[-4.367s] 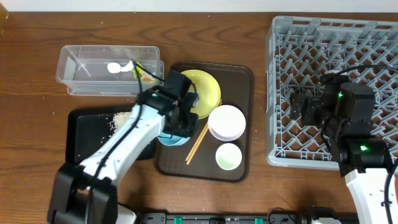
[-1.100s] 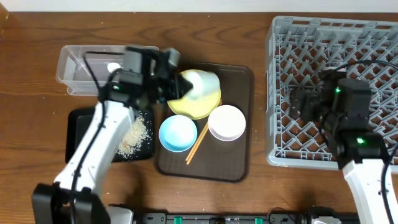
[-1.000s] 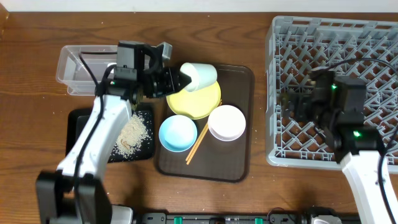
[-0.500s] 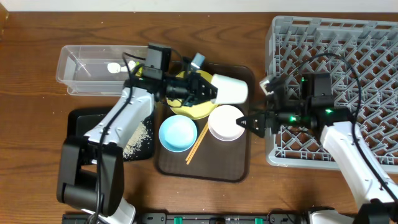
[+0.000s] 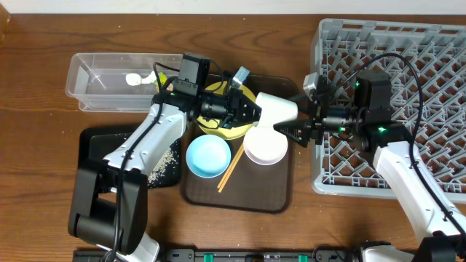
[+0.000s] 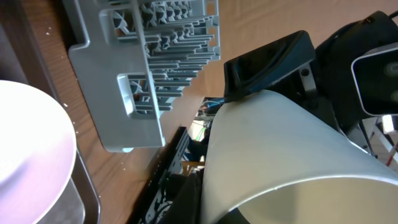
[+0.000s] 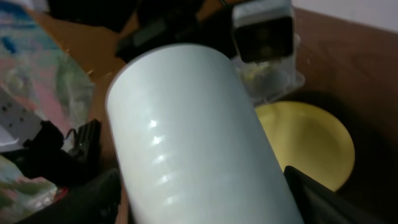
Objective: Sort waste into correct bins and load items into the dishwasher rack
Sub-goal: 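Hand the white cup from the left gripper to the right gripper, then place the white cup upside down in the dish rack with right gripper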
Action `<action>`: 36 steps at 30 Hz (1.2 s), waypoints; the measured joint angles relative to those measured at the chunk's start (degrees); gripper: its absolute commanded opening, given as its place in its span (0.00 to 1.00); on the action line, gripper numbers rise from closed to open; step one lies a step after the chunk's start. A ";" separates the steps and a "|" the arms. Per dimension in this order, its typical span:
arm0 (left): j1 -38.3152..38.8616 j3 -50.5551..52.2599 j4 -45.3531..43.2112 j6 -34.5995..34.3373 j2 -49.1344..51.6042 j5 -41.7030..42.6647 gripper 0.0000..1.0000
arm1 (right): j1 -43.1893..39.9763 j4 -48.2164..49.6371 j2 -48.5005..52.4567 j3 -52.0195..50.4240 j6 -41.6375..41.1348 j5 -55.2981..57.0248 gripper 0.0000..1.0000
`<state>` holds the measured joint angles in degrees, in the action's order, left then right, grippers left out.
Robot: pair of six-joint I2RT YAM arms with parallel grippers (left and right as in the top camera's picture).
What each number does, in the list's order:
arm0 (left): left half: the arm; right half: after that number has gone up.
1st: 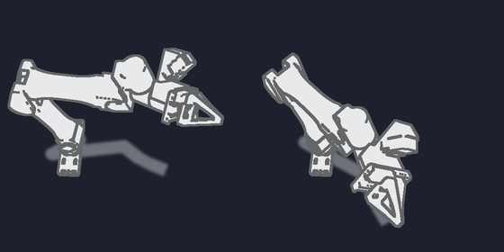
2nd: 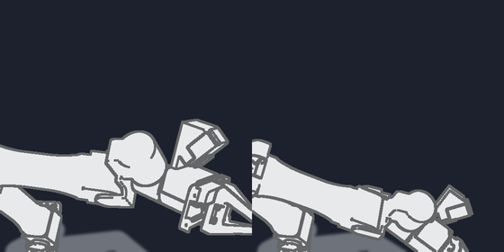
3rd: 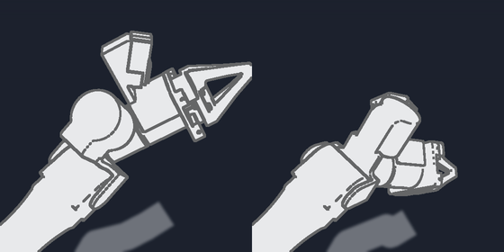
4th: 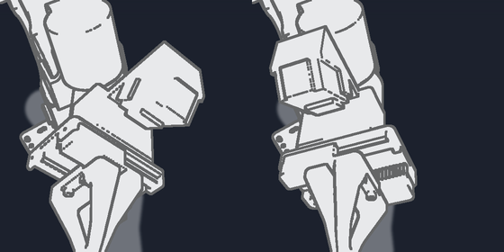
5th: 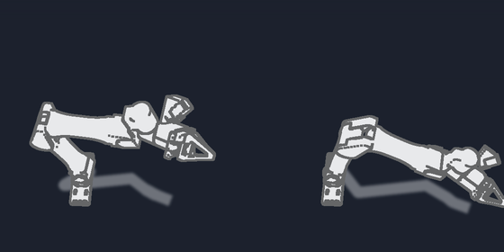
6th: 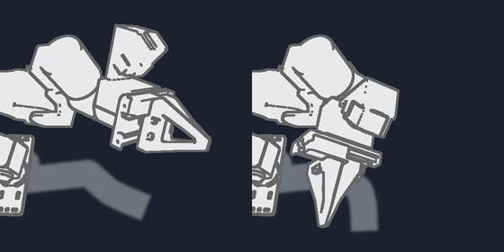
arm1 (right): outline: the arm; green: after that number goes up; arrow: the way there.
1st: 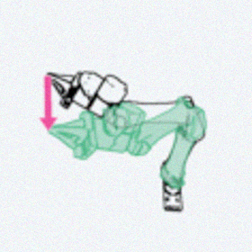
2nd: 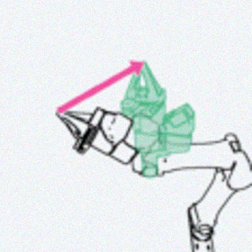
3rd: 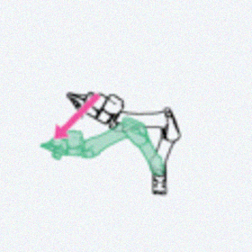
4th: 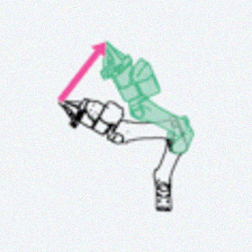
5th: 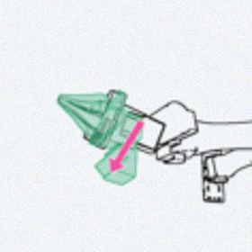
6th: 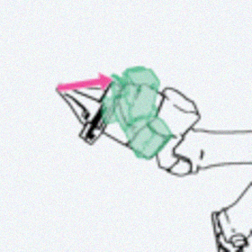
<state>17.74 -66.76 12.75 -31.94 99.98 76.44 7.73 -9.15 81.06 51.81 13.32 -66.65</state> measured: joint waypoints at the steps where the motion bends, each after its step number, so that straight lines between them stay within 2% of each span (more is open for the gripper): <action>1: 0.00 0.00 -0.02 0.02 0.00 0.22 0.06 | -0.02 0.20 0.00 0.00 -0.04 -0.50 0.73; 13: 0.00 0.00 -0.17 0.00 0.00 5.79 0.06 | 0.00 0.33 0.02 0.00 -0.02 -6.49 0.75; 24: 0.00 0.00 -0.17 0.02 0.00 7.63 0.06 | -0.02 0.96 0.02 0.00 -0.11 -7.93 0.61; 27: 0.00 0.00 -0.17 0.04 0.00 7.65 0.07 | -0.02 1.01 0.02 0.00 -0.13 -7.96 0.61; 30: 0.00 0.00 -0.17 0.09 0.00 7.65 0.17 | 0.00 1.05 0.02 0.00 -0.09 -7.98 0.60; 32: 0.00 0.00 -0.31 0.33 0.00 7.61 0.34 | 0.00 1.01 0.02 0.00 -0.09 -8.02 0.59; 35: 0.00 -0.02 -0.11 0.76 0.00 6.80 0.43 | 0.00 0.70 0.02 0.00 -0.70 -7.13 0.55; 36: 0.00 -0.04 0.26 0.74 0.00 5.95 0.45 | 0.00 0.50 0.02 0.00 -1.36 -6.12 0.50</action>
<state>17.74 -66.81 13.02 -31.20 99.98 82.39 7.73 -8.64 81.08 51.81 11.97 -72.77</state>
